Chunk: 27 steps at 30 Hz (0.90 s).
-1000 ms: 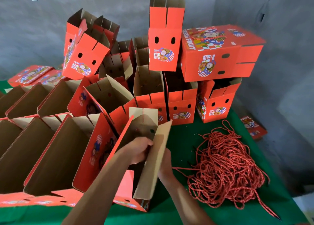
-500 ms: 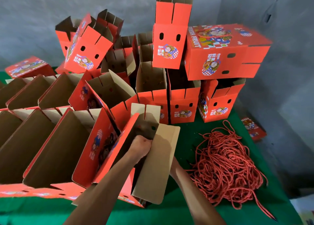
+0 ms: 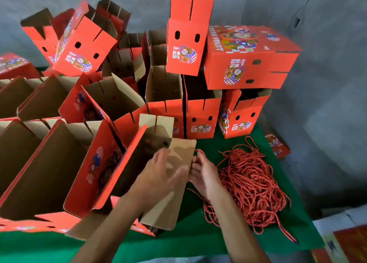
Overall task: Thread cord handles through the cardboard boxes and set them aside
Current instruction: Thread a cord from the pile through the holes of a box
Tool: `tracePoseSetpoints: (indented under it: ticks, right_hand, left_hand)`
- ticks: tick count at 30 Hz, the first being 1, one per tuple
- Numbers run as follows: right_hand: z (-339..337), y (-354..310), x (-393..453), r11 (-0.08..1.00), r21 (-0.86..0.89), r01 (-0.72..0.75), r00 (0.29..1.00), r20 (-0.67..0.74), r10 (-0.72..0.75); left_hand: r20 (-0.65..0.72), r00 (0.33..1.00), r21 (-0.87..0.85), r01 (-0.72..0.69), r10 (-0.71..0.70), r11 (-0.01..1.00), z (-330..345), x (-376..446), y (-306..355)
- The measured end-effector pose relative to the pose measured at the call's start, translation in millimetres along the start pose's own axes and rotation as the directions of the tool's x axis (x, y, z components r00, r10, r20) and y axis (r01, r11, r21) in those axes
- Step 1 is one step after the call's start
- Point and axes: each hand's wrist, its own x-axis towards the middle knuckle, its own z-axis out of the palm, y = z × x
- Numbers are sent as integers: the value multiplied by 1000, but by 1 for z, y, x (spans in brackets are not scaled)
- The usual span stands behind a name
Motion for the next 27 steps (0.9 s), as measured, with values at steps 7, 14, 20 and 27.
tracePoseSetpoints:
  ticks: [7, 14, 20, 27]
  right_hand:
    - [18, -23, -7, 991, 130, 38, 964, 255, -70]
    - [-39, 19, 19, 787, -591, 178, 954, -94, -286]
    - [-97, 66, 24, 317, -939, 132, 928, 5, -371]
    - [-100, 75, 25, -39, -996, 83, 929, 92, -359]
  left_hand:
    - [16, 1000, 631, -17, 9, 776, 25, -55, 5]
    - [-75, 990, 613, 141, -121, 778, -13, -44, -6]
    - [212, 930, 213, 257, -301, 943, -43, -26, -31]
    - [420, 843, -138, 425, -336, 894, -57, -16, -42]
